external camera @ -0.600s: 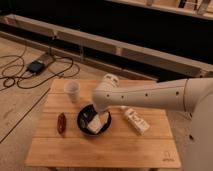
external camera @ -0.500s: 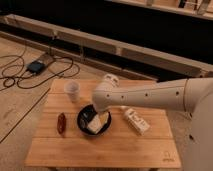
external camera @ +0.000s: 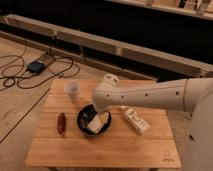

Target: Knock the eraser over

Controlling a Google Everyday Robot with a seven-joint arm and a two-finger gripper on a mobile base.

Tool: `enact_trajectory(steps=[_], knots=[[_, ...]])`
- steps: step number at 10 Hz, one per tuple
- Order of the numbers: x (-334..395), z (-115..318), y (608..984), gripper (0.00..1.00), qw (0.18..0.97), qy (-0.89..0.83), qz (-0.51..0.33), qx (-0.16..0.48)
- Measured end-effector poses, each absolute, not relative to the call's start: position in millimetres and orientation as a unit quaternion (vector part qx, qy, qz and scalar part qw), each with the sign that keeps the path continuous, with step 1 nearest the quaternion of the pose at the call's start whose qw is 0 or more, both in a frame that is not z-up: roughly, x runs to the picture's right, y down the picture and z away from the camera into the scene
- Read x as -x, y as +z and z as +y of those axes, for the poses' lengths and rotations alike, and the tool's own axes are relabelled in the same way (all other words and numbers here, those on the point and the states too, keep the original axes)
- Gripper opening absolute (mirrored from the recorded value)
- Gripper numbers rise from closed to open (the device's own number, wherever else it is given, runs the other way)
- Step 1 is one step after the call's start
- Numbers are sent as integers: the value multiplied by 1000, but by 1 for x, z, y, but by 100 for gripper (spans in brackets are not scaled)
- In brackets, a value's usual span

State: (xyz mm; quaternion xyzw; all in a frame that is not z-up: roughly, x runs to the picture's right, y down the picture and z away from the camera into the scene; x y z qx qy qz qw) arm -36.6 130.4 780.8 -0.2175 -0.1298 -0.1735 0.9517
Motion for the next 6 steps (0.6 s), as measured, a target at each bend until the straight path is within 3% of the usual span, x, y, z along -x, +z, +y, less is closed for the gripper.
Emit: enact_trajectory(steps=[6], knots=[[37,130,781,80,952,-174,-130,218]])
